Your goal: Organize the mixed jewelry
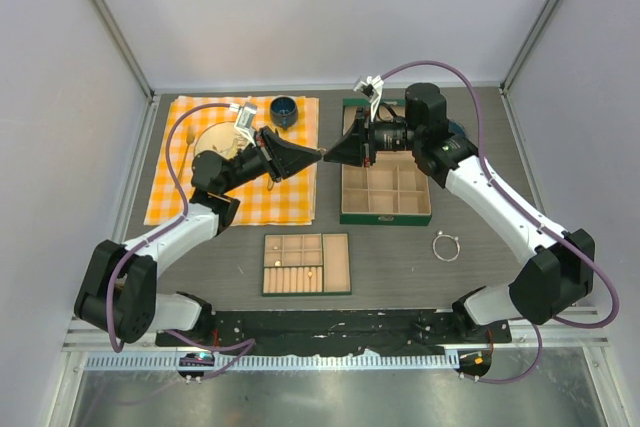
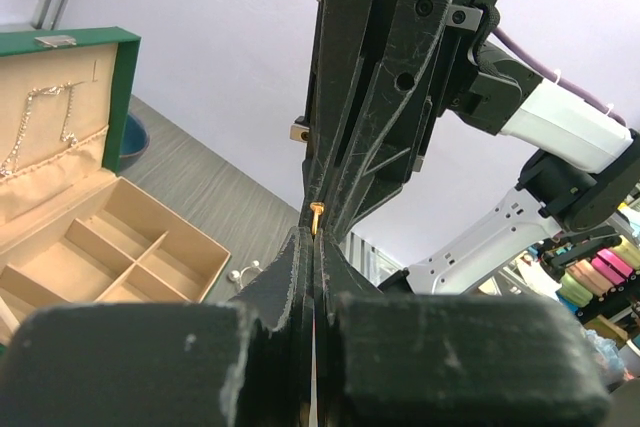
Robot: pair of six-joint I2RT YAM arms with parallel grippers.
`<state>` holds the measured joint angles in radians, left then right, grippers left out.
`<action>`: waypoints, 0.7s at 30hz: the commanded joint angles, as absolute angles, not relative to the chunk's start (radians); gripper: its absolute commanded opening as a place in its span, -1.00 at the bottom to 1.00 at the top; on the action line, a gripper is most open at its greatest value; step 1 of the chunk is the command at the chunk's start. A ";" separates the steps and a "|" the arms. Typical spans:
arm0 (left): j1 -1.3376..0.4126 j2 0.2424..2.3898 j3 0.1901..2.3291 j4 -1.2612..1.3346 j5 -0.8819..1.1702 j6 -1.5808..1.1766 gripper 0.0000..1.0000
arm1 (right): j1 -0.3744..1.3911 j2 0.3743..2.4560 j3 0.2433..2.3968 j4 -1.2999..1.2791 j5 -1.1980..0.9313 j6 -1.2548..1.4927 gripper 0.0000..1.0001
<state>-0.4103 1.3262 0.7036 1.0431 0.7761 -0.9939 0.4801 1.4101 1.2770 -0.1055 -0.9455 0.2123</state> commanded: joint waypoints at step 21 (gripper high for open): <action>-0.399 1.302 0.695 1.035 0.755 -0.927 -0.33 | 0.472 1.373 1.298 -0.077 -0.934 0.192 -0.98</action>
